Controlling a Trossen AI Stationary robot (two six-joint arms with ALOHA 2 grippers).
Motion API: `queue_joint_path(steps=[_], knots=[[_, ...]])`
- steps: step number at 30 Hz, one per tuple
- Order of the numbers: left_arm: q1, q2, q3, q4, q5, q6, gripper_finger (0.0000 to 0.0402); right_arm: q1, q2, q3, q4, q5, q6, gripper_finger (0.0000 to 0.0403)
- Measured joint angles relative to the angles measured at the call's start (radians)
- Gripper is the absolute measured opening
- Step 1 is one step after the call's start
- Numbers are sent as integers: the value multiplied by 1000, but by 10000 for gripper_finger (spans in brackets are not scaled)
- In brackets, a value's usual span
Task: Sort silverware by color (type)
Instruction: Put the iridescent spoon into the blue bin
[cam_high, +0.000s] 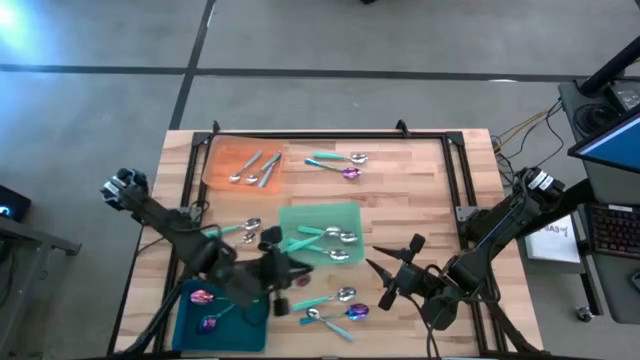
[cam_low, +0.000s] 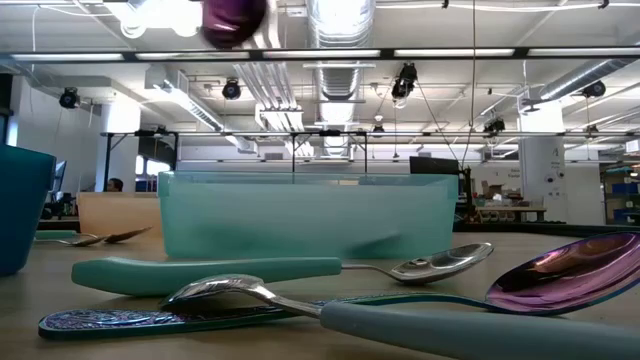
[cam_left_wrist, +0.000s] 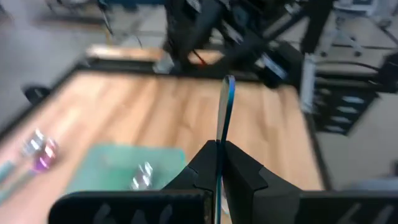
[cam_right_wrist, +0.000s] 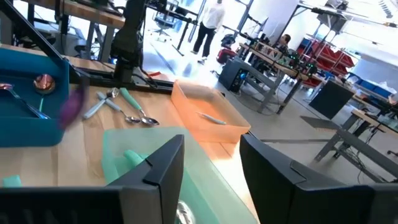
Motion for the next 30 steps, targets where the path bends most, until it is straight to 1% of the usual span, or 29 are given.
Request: queue_joint_path(steps=[3,6,10,12,17,21,25,28,30], knots=[[-50,-33,0,-117,23,-126,0,0,0,0,-29,0,45,139],[-85,-70,0,-243,114,-262,0,0,0,0,-78,0,103,133],[-118,-112,0,-398,256,-395,0,0,0,0,-150,-3,204,128],[-128,-125,0,-481,346,-450,0,0,0,0,-181,-5,245,127],[-137,-109,0,-693,535,-589,0,0,0,0,-213,-49,296,127],[-137,-67,-1,-786,615,-628,0,0,0,0,-218,-55,297,125],[-136,-10,-1,-791,705,-629,0,0,0,0,-224,-56,299,127],[-136,34,-2,-792,774,-615,0,0,0,0,-228,-79,300,125],[-136,58,-2,-792,798,-593,0,0,0,0,-229,-80,300,123]])
